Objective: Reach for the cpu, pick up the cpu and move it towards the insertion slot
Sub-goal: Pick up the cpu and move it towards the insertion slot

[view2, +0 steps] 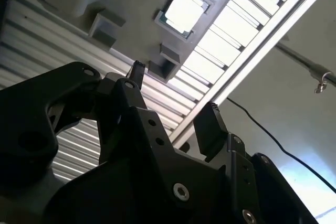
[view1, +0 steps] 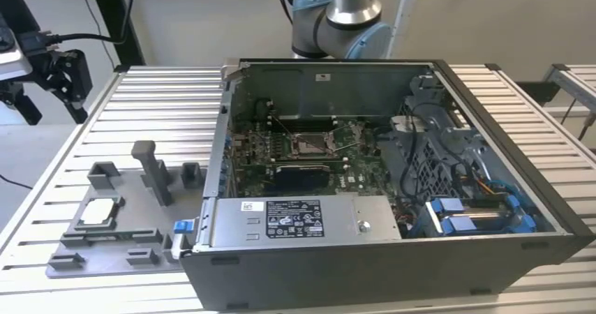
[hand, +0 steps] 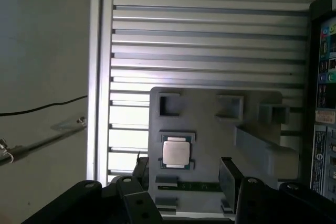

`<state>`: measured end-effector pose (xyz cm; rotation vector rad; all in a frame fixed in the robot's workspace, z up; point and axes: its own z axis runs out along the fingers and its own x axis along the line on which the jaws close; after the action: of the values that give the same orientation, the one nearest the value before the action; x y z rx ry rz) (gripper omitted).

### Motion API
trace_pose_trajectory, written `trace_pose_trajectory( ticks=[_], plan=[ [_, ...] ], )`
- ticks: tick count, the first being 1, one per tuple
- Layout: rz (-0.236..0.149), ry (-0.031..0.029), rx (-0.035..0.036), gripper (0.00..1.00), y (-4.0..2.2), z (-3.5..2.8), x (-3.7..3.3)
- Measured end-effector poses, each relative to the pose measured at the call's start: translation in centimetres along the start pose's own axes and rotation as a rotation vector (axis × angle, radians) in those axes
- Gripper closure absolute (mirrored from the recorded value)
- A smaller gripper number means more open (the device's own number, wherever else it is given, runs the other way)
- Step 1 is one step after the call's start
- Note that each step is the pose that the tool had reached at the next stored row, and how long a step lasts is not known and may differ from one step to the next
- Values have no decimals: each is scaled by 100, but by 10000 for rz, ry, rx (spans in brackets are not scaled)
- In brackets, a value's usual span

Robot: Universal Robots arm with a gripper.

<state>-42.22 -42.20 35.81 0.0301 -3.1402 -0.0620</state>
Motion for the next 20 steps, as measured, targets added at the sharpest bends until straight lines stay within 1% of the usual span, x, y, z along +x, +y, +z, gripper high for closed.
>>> trace_pose_trajectory(
  ticks=[4, 8, 14, 20],
  plan=[
    [0, 0, 0, 0, -2, 41, 0],
    [0, -1, 0, 0, -4, 94, 0],
    [-1, -23, 0, 0, -7, 171, 2],
    [-1, -23, 1, 0, -9, 234, 2]
  ],
)
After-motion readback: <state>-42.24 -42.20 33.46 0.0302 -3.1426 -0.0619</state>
